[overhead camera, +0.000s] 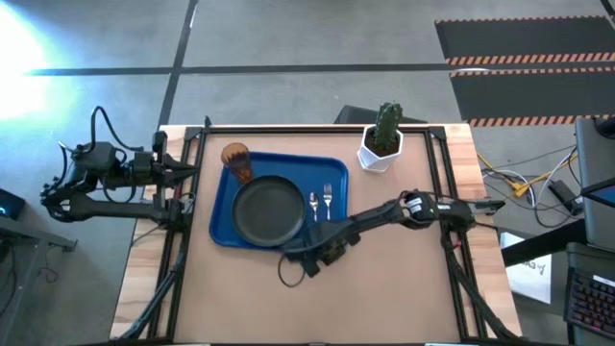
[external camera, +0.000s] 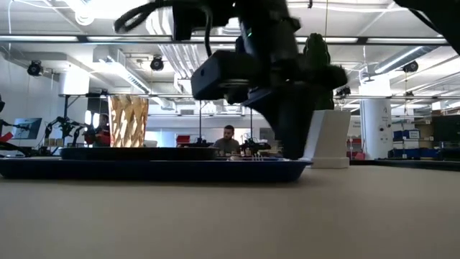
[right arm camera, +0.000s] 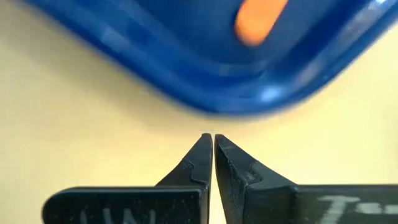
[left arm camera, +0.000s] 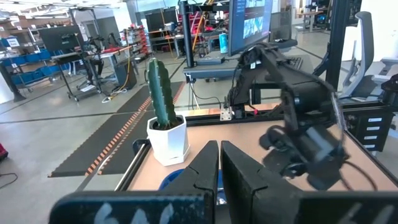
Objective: Pick and place plate/cup/fork/spoon on tray
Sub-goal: Move the blue serving tray to the center of the table
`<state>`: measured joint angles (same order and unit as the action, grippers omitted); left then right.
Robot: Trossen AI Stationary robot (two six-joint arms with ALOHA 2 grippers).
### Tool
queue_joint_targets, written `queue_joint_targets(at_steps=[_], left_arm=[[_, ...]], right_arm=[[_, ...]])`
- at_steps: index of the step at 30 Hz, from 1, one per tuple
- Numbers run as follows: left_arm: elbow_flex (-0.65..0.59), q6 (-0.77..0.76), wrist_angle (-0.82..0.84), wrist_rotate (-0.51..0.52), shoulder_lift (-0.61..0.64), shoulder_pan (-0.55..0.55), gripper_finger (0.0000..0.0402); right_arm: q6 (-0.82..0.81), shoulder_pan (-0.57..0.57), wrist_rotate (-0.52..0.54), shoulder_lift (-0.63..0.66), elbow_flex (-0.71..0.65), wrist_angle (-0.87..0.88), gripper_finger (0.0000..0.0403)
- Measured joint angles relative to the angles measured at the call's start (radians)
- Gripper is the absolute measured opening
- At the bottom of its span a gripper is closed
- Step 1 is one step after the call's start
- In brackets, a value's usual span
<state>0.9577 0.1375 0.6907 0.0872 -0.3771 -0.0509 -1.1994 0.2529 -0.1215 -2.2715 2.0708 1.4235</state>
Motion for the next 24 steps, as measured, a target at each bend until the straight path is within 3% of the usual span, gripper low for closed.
queue_joint_targets(at_steps=[7,12,18,24], left_arm=[[0.0,0.0,0.0,0.0,0.0,0.0,0.0],[0.0,0.0,0.0,0.0,-0.002,0.0,0.0],[0.0,0.0,-0.001,0.0,-0.004,0.0,0.0],[0.0,0.0,-0.012,0.0,-0.005,0.0,0.0]], right_arm=[[-0.167,0.08,-0.005,0.001,0.0,0.067,0.0008],[-0.275,0.101,0.163,0.003,0.064,0.053,0.0008],[-0.28,0.092,0.368,0.005,0.167,0.045,0.0008],[-0.165,0.067,0.431,0.005,0.193,-0.098,0.0008]])
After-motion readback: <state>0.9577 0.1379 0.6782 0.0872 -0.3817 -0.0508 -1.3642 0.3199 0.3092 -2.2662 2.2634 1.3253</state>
